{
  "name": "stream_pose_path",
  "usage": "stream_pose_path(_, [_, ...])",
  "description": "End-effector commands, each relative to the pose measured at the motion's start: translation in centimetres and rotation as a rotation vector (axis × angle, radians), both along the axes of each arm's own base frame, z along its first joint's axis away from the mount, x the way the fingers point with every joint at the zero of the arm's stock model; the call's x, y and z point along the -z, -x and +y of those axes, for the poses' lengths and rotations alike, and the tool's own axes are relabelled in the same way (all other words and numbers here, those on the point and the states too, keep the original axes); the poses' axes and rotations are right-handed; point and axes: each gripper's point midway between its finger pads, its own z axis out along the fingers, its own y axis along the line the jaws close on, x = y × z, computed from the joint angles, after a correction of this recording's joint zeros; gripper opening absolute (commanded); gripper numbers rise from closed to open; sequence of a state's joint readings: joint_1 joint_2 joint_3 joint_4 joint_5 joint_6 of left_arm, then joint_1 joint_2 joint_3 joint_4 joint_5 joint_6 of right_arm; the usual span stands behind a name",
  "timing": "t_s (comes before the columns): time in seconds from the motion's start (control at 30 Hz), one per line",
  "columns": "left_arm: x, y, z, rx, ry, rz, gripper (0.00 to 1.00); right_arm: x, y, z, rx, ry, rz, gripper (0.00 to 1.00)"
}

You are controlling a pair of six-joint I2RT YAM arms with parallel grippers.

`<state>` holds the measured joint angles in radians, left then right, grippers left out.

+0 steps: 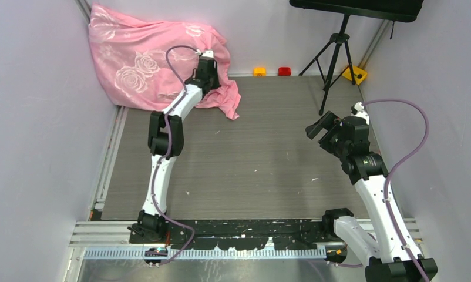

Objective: Remove the pillowcase from the pillow

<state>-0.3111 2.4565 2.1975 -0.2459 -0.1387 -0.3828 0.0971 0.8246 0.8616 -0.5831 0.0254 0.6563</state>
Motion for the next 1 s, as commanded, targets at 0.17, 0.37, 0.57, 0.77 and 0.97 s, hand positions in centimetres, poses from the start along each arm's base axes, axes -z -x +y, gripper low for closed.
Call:
stream_pose_path(0.17, [-11.3, 10.9, -0.9, 0.134, -0.063, -0.038, 0.00, -1.7, -0.5, 1.7, -0.084, -0.036, -0.060, 0.94])
stream_pose_path(0.37, [-18.7, 23.7, -7.1, 0.377, 0.019, -0.039, 0.00, -0.5, -1.2, 4.9, -0.231, -0.136, 0.024, 0.95])
stream_pose_path(0.57, [-24.1, 32.4, -11.9, 0.575, 0.268, -0.126, 0.00, 0.4, -1.1, 7.9, -0.365, -0.194, 0.102, 0.95])
stream_pose_path(0.77, [-20.5, 33.9, -11.8, 0.601, 0.200, 0.063, 0.51, 0.8, 0.0, 10.2, -0.433, -0.181, 0.120, 0.95])
stream_pose_path(0.97, [-17.2, 36.5, -8.8, 0.574, 0.088, 0.226, 0.63, 2.2, 1.4, 10.9, -0.456, -0.189, 0.158, 0.95])
